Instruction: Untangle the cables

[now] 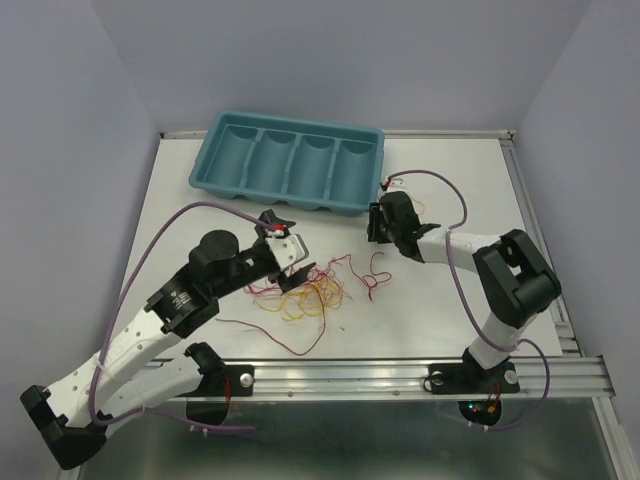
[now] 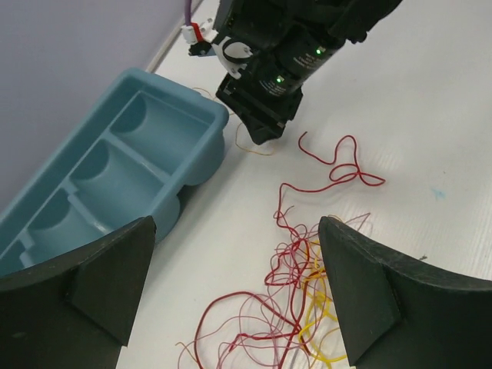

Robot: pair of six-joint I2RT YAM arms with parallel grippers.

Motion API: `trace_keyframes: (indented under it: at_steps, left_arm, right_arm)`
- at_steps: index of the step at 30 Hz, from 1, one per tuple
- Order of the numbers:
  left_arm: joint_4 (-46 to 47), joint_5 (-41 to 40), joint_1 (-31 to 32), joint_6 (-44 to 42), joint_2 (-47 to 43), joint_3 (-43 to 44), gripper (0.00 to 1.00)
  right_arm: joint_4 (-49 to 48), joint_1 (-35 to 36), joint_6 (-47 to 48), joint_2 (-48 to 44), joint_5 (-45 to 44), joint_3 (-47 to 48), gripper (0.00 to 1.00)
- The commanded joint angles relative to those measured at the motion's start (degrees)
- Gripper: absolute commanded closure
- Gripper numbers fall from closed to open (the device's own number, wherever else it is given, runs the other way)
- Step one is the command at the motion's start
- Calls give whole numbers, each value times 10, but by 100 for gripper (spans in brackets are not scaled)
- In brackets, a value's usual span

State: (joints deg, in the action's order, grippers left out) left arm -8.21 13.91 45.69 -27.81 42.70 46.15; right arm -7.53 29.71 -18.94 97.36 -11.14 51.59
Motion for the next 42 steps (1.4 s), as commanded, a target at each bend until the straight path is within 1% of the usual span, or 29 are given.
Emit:
trace_keyframes:
  at_steps: [1,2,3,7,8,11,13,16,17,18,19,20,21,24,26,27,30,32,33,35,38,39,42]
  left_arm:
    - [48,-34,1,14,-10,-13,1]
    - [49,-35,1,14,-10,-13,1]
    - [50,-37,1,14,-3,-14,1]
    - [57,-44,1,2,19,-9,1]
    - [62,-44,2,0,30,-6,1]
    - [79,-47,1,-6,48,8,1]
    - [103,-51,1,-1,74,25,1]
    - [149,-56,1,19,123,44,1]
    - [165,-68,1,27,136,46,1]
    - [205,-79,1,44,149,47,1]
    - [226,-90,1,50,172,45,1]
    - [261,-91,1,53,194,46,1]
    - [281,-93,1,53,194,44,1]
    - [335,-88,1,59,242,51,1]
    - [359,-58,1,59,301,61,1]
    - [362,-43,1,58,302,65,1]
    - [369,11,1,38,380,83,1]
    - [381,20,1,25,424,96,1]
    - [384,22,1,18,424,101,1]
    - [389,33,1,7,475,120,1]
    - [406,25,1,3,499,132,2]
    - [448,15,1,9,503,124,2]
    - [527,12,0,7,502,89,1]
  right_arm:
    - [-43,1,-7,0,-17,35,75]
    - [-45,1,-11,-9,-17,32,84]
    - [-49,1,-14,-24,-13,25,99]
    - [-56,4,-34,-109,8,-21,99]
    - [-36,10,-36,-144,-1,-23,100]
    - [4,17,-39,-186,-17,-32,99]
    - [14,18,-46,-226,-7,-41,99]
    - [17,18,-48,-275,30,-55,100]
    - [20,20,-47,-289,37,-57,99]
    - [21,22,-45,-301,45,-61,99]
    - [24,24,-44,-326,49,-62,99]
    - [28,24,-44,-337,48,-62,99]
    - [32,24,-44,-346,44,-62,99]
    - [48,23,-44,-378,23,-67,99]
    - [51,23,-44,-405,37,-69,99]
    - [52,24,-47,-414,43,-69,99]
    - [57,23,-57,-436,47,-72,99]
    - [64,23,-62,-444,30,-71,99]
    - [66,23,-63,-445,25,-71,99]
    - [66,23,-68,-445,30,-71,99]
    - [66,24,-80,-458,42,-70,99]
    - [67,24,-84,-464,42,-73,99]
    - [66,23,-94,-487,63,-71,99]
